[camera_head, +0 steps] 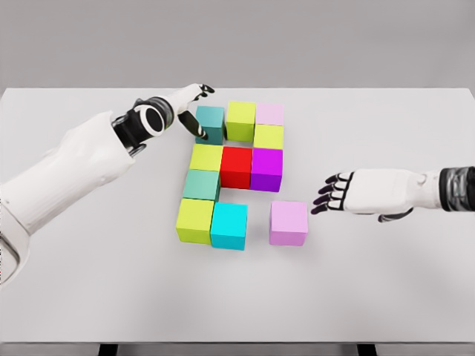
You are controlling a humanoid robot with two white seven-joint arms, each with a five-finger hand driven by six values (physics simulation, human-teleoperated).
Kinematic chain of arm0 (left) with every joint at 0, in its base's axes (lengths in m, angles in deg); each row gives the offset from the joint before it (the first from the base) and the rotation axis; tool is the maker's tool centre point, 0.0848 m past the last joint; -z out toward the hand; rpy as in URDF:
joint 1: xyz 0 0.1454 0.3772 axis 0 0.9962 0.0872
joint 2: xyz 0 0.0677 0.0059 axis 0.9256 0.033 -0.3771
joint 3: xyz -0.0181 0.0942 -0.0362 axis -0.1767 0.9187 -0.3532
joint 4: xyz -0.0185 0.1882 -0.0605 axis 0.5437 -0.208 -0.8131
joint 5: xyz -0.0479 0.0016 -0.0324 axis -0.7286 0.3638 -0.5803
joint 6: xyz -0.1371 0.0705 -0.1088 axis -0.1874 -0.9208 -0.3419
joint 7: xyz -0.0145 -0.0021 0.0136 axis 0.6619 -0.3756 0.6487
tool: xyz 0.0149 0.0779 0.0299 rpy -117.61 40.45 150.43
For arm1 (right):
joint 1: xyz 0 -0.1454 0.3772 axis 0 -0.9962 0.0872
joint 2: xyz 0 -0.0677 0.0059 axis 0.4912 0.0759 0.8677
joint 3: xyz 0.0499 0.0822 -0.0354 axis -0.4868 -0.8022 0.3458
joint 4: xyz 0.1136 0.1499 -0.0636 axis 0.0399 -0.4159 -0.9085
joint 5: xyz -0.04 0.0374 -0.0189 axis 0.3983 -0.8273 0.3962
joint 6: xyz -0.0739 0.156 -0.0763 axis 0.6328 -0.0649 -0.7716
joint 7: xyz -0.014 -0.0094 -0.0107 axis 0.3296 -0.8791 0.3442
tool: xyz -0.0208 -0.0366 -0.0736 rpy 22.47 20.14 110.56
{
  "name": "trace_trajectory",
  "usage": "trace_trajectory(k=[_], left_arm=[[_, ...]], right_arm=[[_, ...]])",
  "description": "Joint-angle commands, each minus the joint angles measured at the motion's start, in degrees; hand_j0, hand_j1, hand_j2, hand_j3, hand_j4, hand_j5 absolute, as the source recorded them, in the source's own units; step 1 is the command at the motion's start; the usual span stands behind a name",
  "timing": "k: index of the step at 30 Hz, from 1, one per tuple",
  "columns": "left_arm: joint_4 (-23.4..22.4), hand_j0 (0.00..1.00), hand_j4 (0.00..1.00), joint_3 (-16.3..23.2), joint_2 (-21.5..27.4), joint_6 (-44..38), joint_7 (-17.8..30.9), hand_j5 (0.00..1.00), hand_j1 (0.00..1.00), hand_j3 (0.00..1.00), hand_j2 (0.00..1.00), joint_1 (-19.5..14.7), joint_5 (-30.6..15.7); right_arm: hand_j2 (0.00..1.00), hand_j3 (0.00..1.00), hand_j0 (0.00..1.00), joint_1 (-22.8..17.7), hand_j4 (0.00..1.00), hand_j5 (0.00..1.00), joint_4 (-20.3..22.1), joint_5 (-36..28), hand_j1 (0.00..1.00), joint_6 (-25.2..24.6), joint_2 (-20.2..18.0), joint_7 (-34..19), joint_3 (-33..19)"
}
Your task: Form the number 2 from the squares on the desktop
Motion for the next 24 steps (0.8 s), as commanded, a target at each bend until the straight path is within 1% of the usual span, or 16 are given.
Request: trace_trajectory(k=[1, 2, 8, 14, 18, 19, 20, 23, 24], left_arm=[[-3.0, 0.96, 0.96, -0.1, -2.1, 0.1, 0.0, 0.96, 0.96, 0.96, 0.96, 0.0, 0.7], [-4.1, 0.96, 0.96, -0.2, -2.8, 0.2, -0.1, 0.96, 0.96, 0.96, 0.96, 0.0, 1.1], [-5.1, 0.96, 0.96, -0.3, -3.1, 0.2, -0.1, 0.96, 0.96, 0.96, 0.96, -0.1, 1.2], [-4.8, 0.96, 0.96, -0.3, -2.9, 0.4, -0.1, 0.96, 0.96, 0.96, 0.96, -0.7, 1.1], [-4.7, 0.96, 0.96, -0.4, -0.3, 3.6, 0.0, 0.96, 0.96, 0.96, 0.96, -0.8, 1.0], [-4.7, 0.97, 0.97, -0.4, 1.0, 4.8, 0.0, 0.97, 0.97, 0.97, 0.97, -0.8, 1.0], [-4.4, 1.00, 1.00, -0.4, 2.6, 6.2, 0.0, 1.00, 1.00, 1.00, 1.00, -0.8, 0.9], [-4.2, 1.00, 1.00, -0.1, 6.3, 7.0, 0.2, 1.00, 1.00, 1.00, 1.00, -1.4, 0.8], [-3.9, 1.00, 1.00, 0.1, 6.9, 7.1, 0.4, 1.00, 1.00, 1.00, 1.00, -1.4, 0.7]], right_arm=[[1.00, 1.00, 1.00, 0.0, 1.00, 1.00, 0.0, -0.2, 1.00, -0.1, 0.3, 0.0, 0.6], [1.00, 1.00, 1.00, 0.0, 1.00, 1.00, 0.0, -0.2, 1.00, -0.1, 0.3, 0.0, 0.8], [1.00, 1.00, 1.00, 0.2, 1.00, 1.00, 0.1, -0.2, 1.00, -0.1, 0.6, 0.0, 1.4], [1.00, 1.00, 1.00, 0.4, 1.00, 1.00, 0.1, -0.3, 1.00, -0.1, 1.5, 0.0, 1.4], [1.00, 1.00, 1.00, 0.8, 1.00, 1.00, 0.1, -0.3, 1.00, -0.1, 2.0, 0.0, 1.5], [1.00, 1.00, 1.00, 0.8, 1.00, 1.00, 0.1, -0.3, 1.00, -0.1, 2.1, 0.0, 1.5], [1.00, 1.00, 1.00, 0.8, 1.00, 1.00, 0.1, -0.3, 1.00, -0.1, 2.1, 0.0, 1.5], [1.00, 1.00, 1.00, 1.1, 1.00, 1.00, 0.0, -0.3, 1.00, -0.1, 1.9, 0.0, 1.4], [1.00, 1.00, 1.00, 1.3, 1.00, 1.00, 0.0, -0.3, 1.00, -0.1, 1.8, 0.0, 1.2]])
